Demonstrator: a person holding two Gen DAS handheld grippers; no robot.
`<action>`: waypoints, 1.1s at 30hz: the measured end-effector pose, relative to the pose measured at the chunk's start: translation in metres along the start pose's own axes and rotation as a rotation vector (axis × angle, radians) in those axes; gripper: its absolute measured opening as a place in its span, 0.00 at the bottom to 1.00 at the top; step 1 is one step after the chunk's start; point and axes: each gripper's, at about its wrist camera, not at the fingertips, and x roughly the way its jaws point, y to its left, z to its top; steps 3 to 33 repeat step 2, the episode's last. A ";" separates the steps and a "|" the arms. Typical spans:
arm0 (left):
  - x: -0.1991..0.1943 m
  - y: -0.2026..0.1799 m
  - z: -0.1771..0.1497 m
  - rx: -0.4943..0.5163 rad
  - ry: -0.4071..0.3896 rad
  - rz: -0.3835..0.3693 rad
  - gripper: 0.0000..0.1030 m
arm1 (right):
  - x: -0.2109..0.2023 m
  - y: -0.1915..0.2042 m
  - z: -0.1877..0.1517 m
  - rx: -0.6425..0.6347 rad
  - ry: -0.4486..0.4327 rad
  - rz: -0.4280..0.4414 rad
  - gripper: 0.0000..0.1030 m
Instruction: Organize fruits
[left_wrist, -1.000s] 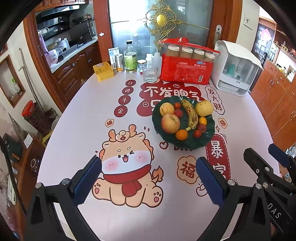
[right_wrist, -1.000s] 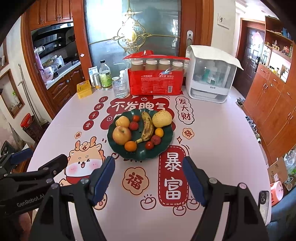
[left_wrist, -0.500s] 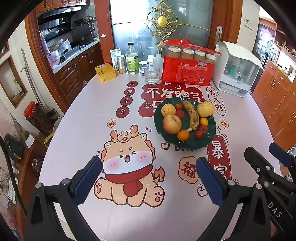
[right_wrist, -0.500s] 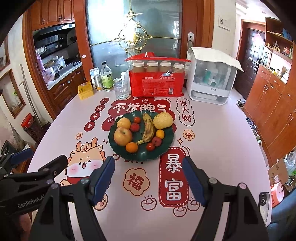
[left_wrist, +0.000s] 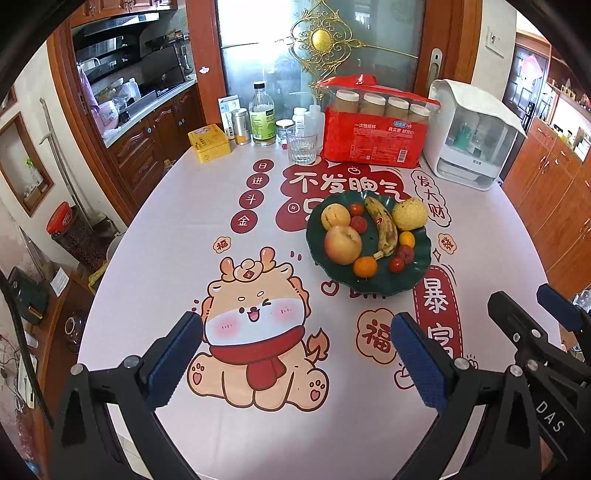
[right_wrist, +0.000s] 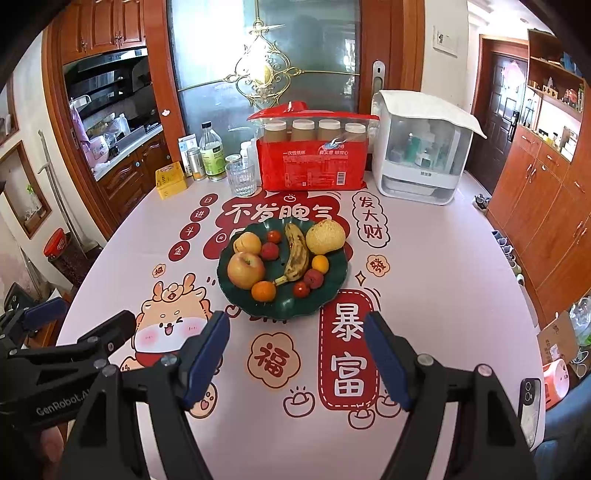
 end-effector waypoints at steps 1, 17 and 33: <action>0.000 0.000 0.000 0.000 0.000 0.000 0.98 | 0.000 0.000 0.000 0.000 0.000 0.000 0.73; 0.000 0.000 -0.001 0.001 0.001 0.000 0.98 | 0.001 0.000 0.000 0.000 0.001 -0.001 0.73; 0.000 0.000 -0.001 0.001 0.001 0.000 0.98 | 0.001 0.000 0.000 0.000 0.001 -0.001 0.73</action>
